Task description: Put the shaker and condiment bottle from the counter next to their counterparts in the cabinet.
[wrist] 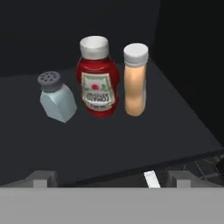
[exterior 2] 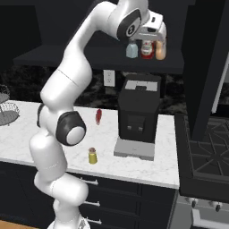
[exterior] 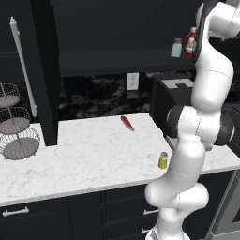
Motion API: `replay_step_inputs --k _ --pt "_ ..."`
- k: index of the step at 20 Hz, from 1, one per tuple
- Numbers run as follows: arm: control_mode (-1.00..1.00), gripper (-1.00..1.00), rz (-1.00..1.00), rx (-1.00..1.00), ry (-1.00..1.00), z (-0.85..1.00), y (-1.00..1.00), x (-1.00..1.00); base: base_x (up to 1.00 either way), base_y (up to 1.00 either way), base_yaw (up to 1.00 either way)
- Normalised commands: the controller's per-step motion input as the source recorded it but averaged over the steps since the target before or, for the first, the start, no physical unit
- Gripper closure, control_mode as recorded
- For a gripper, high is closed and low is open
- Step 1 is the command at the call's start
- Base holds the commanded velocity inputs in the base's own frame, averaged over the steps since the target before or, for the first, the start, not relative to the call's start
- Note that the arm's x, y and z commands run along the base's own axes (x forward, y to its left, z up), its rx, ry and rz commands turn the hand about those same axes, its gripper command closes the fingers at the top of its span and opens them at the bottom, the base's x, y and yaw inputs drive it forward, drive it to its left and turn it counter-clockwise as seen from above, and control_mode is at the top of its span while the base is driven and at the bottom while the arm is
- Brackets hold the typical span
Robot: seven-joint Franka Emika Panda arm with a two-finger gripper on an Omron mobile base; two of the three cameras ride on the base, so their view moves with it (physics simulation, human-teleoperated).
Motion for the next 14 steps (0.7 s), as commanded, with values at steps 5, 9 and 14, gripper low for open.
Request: replay_step_inputs --k 5,9,14 --pt "-1.00 -1.00 0.00 -0.04 -0.21 -0.45 0.50 -1.00 0.00 0.00 0.00" --pt "-1.00 -1.00 -0.04 -0.04 -0.35 -0.43 0.68 -1.00 0.00 0.00 0.00" --pt "-1.00 -1.00 -0.19 -0.03 -0.32 -0.34 0.87 -1.00 0.00 0.00 0.00"
